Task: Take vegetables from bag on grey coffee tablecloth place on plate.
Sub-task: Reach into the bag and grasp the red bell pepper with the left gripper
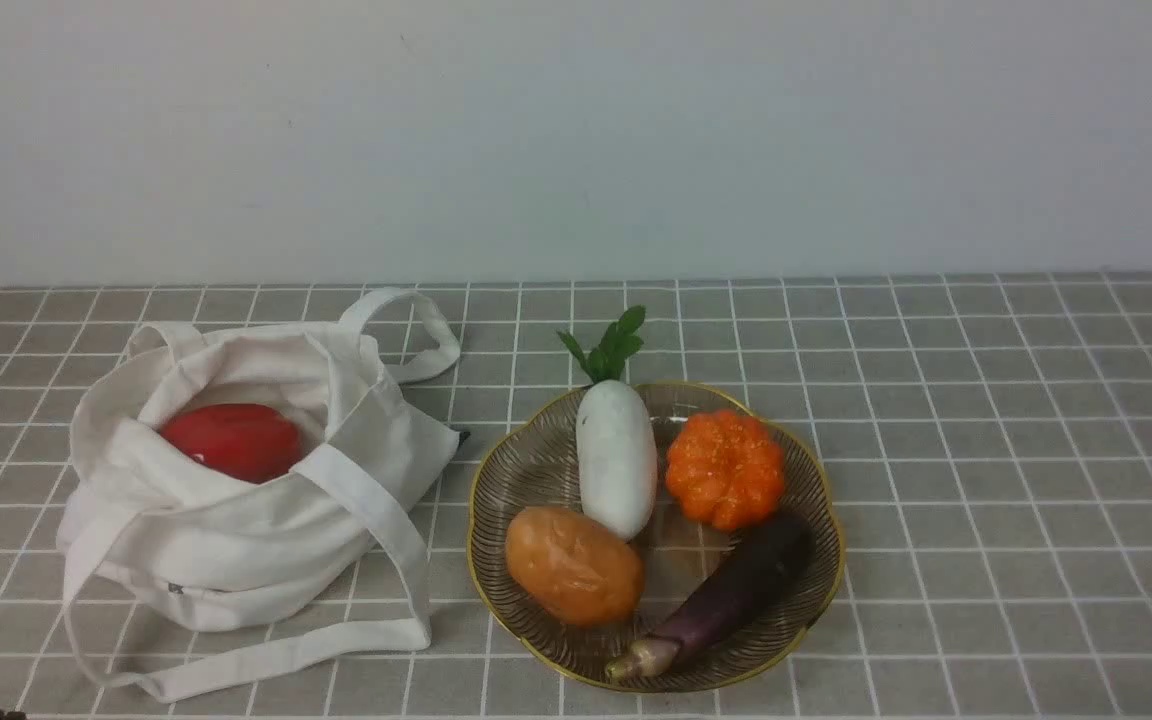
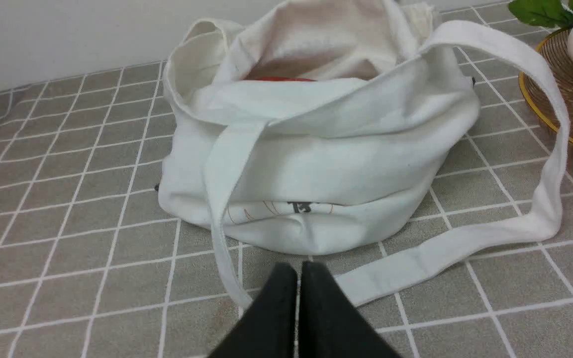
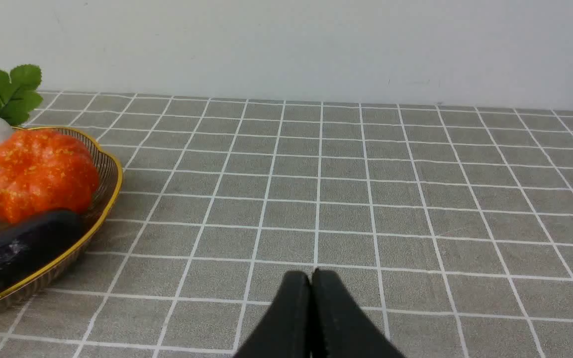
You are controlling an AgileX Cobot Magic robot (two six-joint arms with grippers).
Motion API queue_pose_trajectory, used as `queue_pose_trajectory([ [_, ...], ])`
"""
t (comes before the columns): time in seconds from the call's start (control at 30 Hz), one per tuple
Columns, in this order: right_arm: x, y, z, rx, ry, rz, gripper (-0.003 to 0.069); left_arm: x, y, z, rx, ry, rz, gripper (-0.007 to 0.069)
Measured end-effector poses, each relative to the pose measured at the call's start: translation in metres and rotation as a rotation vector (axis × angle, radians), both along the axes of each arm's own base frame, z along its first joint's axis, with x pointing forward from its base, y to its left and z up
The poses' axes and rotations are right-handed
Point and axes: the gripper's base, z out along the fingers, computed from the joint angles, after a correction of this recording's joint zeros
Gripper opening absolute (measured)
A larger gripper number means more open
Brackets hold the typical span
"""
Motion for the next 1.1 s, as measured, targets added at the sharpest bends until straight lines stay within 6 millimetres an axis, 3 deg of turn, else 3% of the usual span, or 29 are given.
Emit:
queue_pose_trajectory([
  [1.1,0.0000,0.0000,0.0000,0.000,0.000,0.000,-0.0019,0.0001,0.0003,0.0002,0.010,-0.003,0.000,-0.0005],
])
